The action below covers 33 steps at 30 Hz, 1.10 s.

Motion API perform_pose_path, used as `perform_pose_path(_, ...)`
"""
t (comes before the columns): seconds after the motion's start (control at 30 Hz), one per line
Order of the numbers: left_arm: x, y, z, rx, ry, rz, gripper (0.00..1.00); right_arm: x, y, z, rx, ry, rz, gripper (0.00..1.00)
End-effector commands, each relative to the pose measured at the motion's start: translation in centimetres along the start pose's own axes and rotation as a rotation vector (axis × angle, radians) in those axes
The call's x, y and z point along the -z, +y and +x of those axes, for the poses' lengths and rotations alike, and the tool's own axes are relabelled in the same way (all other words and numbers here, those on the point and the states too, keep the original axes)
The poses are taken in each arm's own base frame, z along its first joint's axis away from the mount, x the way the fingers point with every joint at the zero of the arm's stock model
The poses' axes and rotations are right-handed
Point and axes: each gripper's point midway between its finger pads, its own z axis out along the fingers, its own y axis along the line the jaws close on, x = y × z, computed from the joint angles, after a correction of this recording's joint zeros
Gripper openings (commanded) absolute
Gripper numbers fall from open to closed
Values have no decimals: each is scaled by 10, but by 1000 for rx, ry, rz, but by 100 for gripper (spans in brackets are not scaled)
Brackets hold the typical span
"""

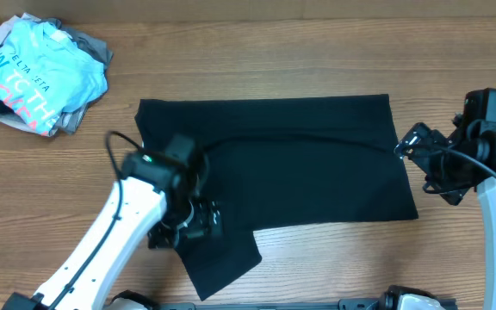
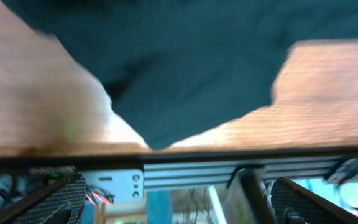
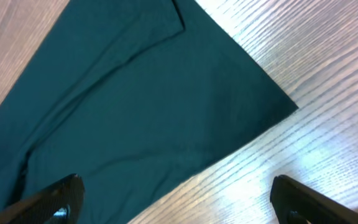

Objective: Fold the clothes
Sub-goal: 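Move the left gripper to the bottom-left hem and right gripper to right edge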

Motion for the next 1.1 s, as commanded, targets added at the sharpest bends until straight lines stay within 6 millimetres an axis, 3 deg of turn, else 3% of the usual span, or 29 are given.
perform_pose_path(0.0, -21, 1, 21, 102, 60, -27, 97, -9, -1, 1, -33, -3, -9, 100)
perform_pose_path(0.3, -60, 14, 44, 169, 63, -168, 97, -24, 2, -9, -53, -11, -14, 100)
perform_pose_path(0.47, -83, 9, 39, 175, 10, -145, 98, -31, 2, -11, -56, 4, -5, 100)
perform_pose_path(0.67, -106, 27, 40, 234, 14, -160, 98, -33, 2, -12, -56, 5, -3, 100)
perform_pose_path(0.8, -110, 36, 37, 256, 3, -171, 98, -33, 3, -14, -55, -2, -8, 100)
perform_pose_path(1.07, -124, 29, 27, 237, -37, -106, 93, -33, 4, -15, -55, -5, -10, 100)
